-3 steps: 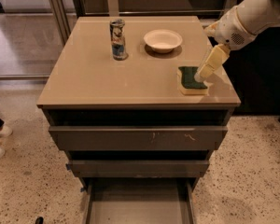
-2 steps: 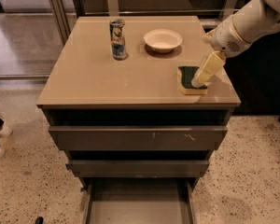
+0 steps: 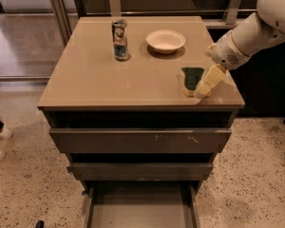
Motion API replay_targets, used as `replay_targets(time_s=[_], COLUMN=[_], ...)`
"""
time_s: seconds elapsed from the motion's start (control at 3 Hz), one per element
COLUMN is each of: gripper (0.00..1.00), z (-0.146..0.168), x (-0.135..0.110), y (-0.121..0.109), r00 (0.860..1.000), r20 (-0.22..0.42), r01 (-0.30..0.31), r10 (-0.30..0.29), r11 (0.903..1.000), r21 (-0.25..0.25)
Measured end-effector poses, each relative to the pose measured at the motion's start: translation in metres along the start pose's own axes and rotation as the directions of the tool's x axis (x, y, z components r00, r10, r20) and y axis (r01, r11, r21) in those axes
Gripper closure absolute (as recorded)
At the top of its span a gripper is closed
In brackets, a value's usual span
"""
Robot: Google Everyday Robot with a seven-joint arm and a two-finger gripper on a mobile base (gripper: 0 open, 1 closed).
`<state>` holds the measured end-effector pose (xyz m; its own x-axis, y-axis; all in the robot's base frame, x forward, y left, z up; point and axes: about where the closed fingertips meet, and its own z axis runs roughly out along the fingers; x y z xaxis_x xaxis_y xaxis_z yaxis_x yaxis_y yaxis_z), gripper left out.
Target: Place sponge into bottom drawer
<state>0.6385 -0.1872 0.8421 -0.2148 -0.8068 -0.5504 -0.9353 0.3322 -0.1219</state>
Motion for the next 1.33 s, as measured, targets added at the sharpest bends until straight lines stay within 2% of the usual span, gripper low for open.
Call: replay_targets(time_s=[0.67,1.0,1.33], gripper=[0.00,0.18,0.41], z=[0.020,0.021,0.021], x=[0.009,0.009,0.008], y=[-0.005,-0.005,-0.005], r00=[0.999,0.999,0.999], r20=[-0.028,-0.028,-0.028], r01=[-0.020,-0.020,-0.020], r10=[0.019,0.019,0.019], r11=[0.9995,0.9995,0.9995], r21=[-0.023,-0.024,-0.024])
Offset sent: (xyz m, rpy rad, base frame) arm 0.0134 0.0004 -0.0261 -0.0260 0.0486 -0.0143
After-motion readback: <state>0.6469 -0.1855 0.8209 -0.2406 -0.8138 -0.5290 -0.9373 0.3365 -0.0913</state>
